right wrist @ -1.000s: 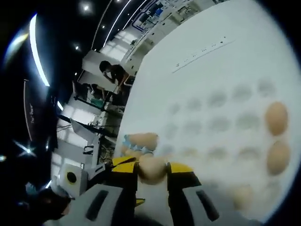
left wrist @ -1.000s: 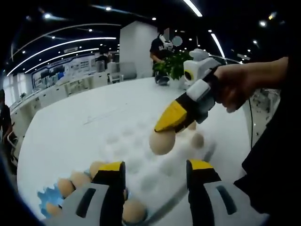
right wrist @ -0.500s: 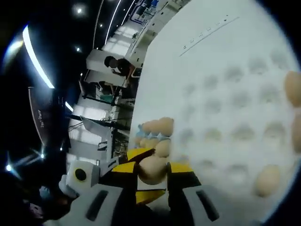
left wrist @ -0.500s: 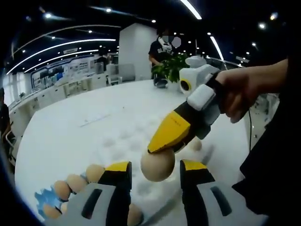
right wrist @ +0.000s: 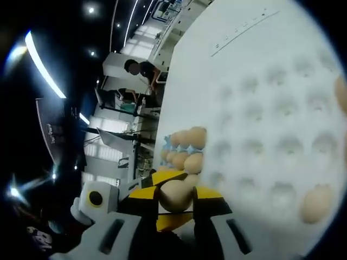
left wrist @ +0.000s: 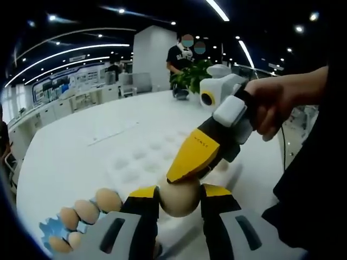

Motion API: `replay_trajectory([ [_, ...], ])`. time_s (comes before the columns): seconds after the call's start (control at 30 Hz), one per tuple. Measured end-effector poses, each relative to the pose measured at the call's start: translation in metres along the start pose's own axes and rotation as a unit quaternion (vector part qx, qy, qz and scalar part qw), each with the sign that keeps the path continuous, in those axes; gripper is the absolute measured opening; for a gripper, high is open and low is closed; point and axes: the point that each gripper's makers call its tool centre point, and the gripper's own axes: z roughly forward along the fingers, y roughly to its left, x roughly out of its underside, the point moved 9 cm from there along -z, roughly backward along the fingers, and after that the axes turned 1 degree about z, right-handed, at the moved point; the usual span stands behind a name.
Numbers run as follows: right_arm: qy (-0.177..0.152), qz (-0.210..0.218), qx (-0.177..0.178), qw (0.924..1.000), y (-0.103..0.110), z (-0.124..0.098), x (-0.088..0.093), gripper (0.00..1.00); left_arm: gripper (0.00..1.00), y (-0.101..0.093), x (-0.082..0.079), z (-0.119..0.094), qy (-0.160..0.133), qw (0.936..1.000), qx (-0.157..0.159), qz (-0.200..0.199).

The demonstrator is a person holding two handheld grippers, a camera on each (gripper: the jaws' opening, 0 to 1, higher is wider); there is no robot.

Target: Place the egg into an empty slot of the egg tray after lifting it from the table, then release the egg inside the slot.

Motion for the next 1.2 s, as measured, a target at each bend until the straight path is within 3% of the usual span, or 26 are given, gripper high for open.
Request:
replay_trajectory([
  [0.47, -0.005, -0.029, 0.005, 0.9995, -0.002, -0.002, -0.007, 0.24, 0.3, 0.008, 0.005, -0.006, 0.015, 0.9998, -0.011, 0.008],
  [0.67, -0.018, -0.057, 0.035, 0.9976, -0.011, -0.011, -0.015, 0.26, 0.3, 0.018, 0.008, -0.012, 0.017, 0.9995, -0.027, -0.004],
  [0.8, -0.01, -0.093, 0.077, 0.9926, -0.024, -0.015, -0.015, 0.27, 0.3, 0.024, 0.009, -0.016, 0.014, 0.9991, -0.038, -0.01],
  [0.93, -0.011, -0.095, 0.076, 0.9925, -0.03, -0.015, -0.012, 0.3, 0.3, 0.029, 0.011, -0.02, 0.015, 0.9987, -0.046, -0.016],
  [1.07, 0.001, -0.175, 0.115, 0.9778, -0.037, -0.016, -0.013, 0.34, 0.3, 0.033, 0.013, -0.023, 0.014, 0.9981, -0.055, -0.025],
  [1.1, 0.008, -0.207, 0.132, 0.9693, -0.038, -0.017, -0.013, 0.35, 0.3, 0.034, 0.013, -0.023, 0.015, 0.998, -0.056, -0.025],
  [1.17, 0.011, -0.231, 0.143, 0.9623, -0.038, -0.017, -0.014, 0.36, 0.3, 0.035, 0.013, -0.024, 0.016, 0.9979, -0.058, -0.025],
  [1.2, 0.015, -0.254, 0.154, 0.9548, -0.038, -0.016, -0.015, 0.37, 0.3, 0.036, 0.013, -0.025, 0.016, 0.9977, -0.061, -0.025],
])
